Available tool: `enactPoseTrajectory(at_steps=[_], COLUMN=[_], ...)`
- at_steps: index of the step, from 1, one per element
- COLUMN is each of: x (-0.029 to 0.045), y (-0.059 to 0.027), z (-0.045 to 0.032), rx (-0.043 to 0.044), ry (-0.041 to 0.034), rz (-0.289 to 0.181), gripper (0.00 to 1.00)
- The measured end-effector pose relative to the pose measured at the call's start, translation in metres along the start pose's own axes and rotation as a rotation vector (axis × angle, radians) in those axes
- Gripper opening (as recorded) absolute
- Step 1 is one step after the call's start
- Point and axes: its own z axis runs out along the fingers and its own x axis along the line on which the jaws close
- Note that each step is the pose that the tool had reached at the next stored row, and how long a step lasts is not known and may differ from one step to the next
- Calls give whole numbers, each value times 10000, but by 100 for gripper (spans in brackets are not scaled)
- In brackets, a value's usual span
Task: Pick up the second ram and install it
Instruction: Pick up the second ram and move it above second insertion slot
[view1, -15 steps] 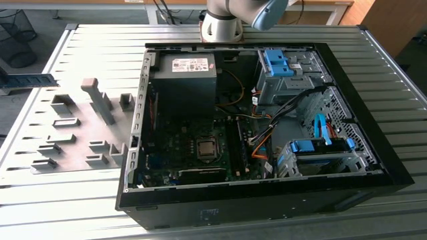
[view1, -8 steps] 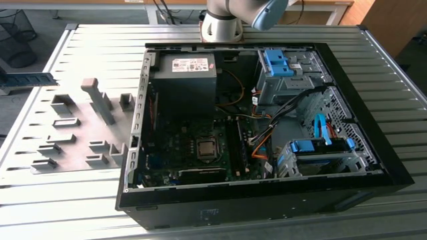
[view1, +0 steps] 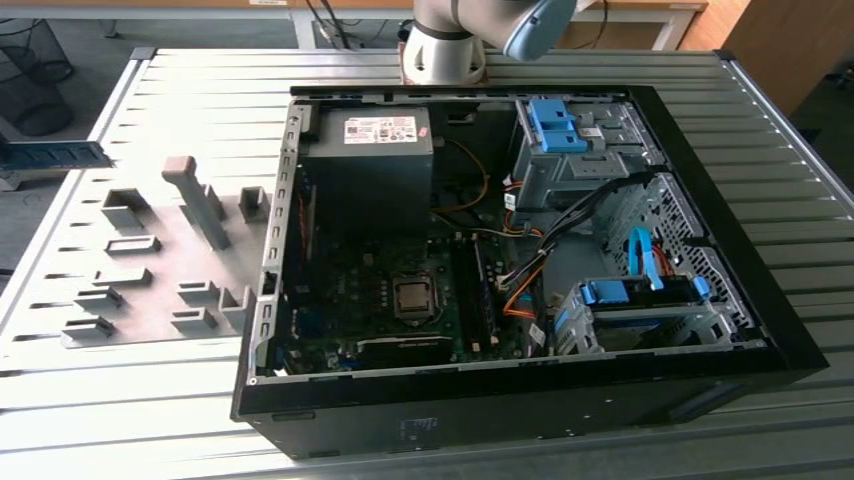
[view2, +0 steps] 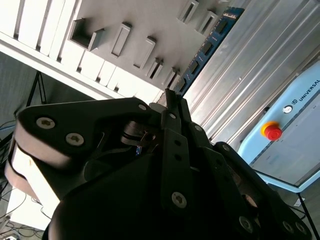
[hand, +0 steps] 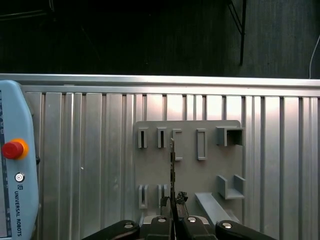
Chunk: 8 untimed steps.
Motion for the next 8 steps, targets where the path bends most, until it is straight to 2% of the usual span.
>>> enactPoseTrajectory(at_steps=[8], x=[-4], y=[1], z=[-143], rx=[0], ry=[-1], rz=[0], gripper=[14])
